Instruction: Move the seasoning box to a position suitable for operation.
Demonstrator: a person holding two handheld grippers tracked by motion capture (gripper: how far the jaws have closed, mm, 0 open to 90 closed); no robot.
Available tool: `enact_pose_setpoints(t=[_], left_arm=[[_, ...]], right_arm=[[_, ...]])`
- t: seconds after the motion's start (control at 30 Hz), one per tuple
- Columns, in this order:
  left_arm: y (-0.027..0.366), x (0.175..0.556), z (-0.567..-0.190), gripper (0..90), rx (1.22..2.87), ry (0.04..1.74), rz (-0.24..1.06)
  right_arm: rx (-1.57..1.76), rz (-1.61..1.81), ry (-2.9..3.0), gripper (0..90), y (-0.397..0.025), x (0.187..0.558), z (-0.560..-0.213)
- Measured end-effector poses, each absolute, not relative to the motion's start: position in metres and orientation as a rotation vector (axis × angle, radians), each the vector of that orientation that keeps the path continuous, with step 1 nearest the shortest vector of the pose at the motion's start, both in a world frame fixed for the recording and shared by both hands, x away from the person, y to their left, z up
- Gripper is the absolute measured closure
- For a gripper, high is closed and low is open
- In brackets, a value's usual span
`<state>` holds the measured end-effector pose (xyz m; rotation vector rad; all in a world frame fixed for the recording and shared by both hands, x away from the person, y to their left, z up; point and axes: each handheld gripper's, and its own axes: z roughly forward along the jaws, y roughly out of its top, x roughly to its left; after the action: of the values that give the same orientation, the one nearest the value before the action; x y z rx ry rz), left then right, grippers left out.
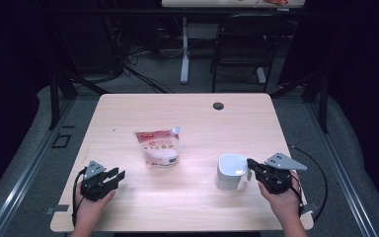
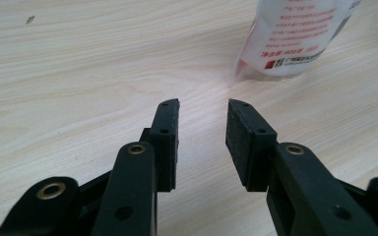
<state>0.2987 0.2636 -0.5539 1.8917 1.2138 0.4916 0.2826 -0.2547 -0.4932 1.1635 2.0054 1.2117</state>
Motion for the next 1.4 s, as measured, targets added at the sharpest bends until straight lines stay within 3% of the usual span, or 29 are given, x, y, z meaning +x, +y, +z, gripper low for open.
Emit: enact_pose_setpoints(t=[1.4], left_arm=[[0.2666,0.2953,-0.5555,65.0,1.884,1.225,0.498]], right_arm=[[1.171,1.254,2.023,90.0,-0.2564,0.2875,-0.4956]])
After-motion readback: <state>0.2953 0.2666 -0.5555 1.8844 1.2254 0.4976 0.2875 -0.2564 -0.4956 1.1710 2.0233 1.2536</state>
